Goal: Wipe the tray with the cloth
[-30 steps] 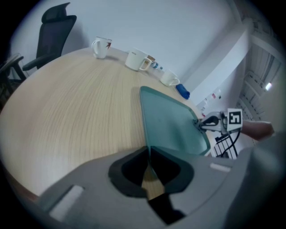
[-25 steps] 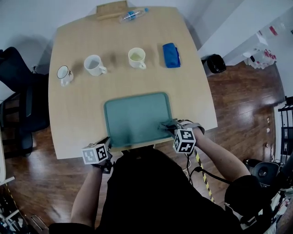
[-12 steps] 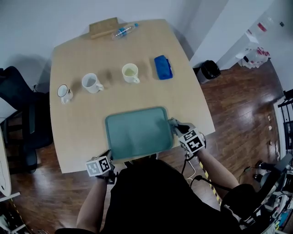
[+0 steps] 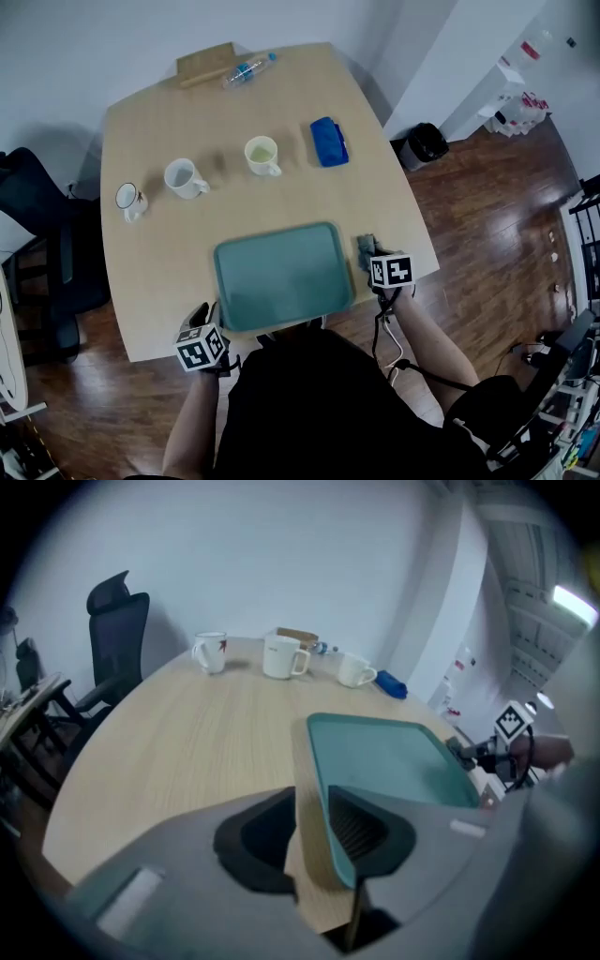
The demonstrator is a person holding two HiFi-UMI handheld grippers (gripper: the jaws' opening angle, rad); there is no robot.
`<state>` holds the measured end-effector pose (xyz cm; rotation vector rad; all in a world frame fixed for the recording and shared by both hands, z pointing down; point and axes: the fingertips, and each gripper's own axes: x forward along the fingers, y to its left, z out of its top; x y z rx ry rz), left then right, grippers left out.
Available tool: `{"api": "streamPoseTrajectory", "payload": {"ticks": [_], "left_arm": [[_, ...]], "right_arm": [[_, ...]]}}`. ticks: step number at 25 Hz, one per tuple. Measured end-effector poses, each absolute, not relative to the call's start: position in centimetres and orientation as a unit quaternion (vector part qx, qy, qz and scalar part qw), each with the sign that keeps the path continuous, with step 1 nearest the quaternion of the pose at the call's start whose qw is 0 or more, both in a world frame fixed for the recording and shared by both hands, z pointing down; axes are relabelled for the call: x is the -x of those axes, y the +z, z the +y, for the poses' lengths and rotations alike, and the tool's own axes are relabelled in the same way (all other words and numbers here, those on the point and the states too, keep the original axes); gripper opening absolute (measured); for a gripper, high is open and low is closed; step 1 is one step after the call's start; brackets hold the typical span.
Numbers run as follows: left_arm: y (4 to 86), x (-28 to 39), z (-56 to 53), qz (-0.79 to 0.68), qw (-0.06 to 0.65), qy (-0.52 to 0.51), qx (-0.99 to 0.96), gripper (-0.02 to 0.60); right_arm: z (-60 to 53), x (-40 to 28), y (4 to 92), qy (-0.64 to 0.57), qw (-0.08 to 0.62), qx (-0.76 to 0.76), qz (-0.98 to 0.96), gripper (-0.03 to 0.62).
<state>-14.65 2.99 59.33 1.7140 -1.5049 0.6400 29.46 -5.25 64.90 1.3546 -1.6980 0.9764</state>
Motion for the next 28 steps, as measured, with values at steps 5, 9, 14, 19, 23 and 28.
{"api": "streamPoseTrajectory", "payload": {"ticks": [5,9,14,19,23,28], "left_arm": [[56.7,15.7,1.5,-0.604,0.357,0.225,-0.676,0.112],[54.1,15.1,0.6,-0.597,0.33,0.209,-0.701,0.11],[49.0,10.7,-0.2,-0.535,0.254,0.207,-0.779,0.1],[44.6,7.4,-0.8,-0.495,0.21,0.169,-0.826,0.081],[43.8,6.4,-0.6,-0.478,0.198,0.158,-0.841,0.08],[44.2,6.4,0.0,-0.473,0.204,0.16,-0.842,0.08]], "right_arm": [[-5.2,-29.9,59.6,0.36,0.294,-0.559,-0.687,0.146],[-5.1,-28.2,53.4,0.326,0.199,-0.554,-0.74,0.006],[-4.5,-21.2,47.2,0.293,0.127,-0.501,-0.804,0.006],[-3.2,-14.5,43.9,0.238,0.119,-0.464,-0.845,0.006],[-3.0,-11.9,42.3,0.206,0.107,-0.453,-0.861,0.006],[-2.8,-11.9,41.9,0.207,0.103,-0.456,-0.86,0.006]]}}
